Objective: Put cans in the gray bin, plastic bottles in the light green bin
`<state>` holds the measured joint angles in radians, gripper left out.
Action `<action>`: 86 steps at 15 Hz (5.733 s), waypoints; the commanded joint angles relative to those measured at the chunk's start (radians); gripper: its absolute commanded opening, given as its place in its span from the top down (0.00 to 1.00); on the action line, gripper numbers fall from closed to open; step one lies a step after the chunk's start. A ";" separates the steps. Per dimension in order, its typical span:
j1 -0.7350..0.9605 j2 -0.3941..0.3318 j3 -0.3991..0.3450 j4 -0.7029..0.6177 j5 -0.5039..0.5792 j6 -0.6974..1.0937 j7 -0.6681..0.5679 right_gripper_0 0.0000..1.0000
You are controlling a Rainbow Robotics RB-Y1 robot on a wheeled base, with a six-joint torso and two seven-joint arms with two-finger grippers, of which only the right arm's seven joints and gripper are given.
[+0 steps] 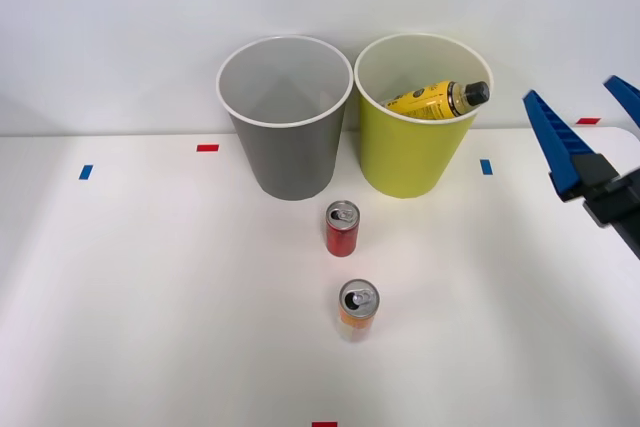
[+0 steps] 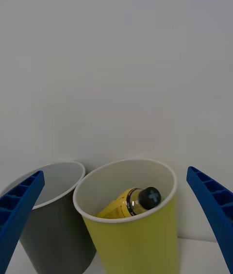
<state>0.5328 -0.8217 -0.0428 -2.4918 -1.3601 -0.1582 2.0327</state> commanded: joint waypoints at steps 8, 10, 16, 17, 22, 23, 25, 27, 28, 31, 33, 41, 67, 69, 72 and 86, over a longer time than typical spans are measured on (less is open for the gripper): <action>0.322 0.282 -0.009 -0.006 0.159 -0.023 0.012 0.00; 0.331 0.380 -0.032 -0.004 0.248 0.062 0.007 0.00; 0.303 0.613 0.003 -0.006 0.303 0.160 0.141 0.00; 0.308 0.635 0.000 -0.006 0.306 0.184 0.161 0.00; 0.348 0.665 0.018 -0.013 0.650 0.236 -0.055 0.00; 0.362 0.654 0.044 -0.013 0.717 0.218 -0.137 0.00; 0.394 0.625 0.101 -0.010 0.835 0.172 -0.264 0.00; 0.411 0.576 0.158 0.053 0.937 0.039 -0.344 0.00; 0.406 0.527 0.189 0.120 0.969 -0.067 -0.396 0.00; 0.411 0.427 0.251 0.215 1.010 -0.238 -0.393 0.00; 0.398 0.389 0.291 0.301 1.030 -0.347 -0.373 0.00; 0.412 0.377 0.394 0.553 1.072 -0.600 -0.287 0.00; 0.437 0.345 0.465 0.623 1.012 -0.682 -0.287 0.00; 0.437 0.345 0.465 0.623 1.012 -0.682 -0.287 0.00; 0.437 0.345 0.465 0.623 1.012 -0.682 -0.287 0.00; 0.437 0.345 0.465 0.623 1.012 -0.682 -0.287 0.00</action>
<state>0.9695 -0.4771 0.4218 -1.8684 -0.3481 -0.8408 1.7456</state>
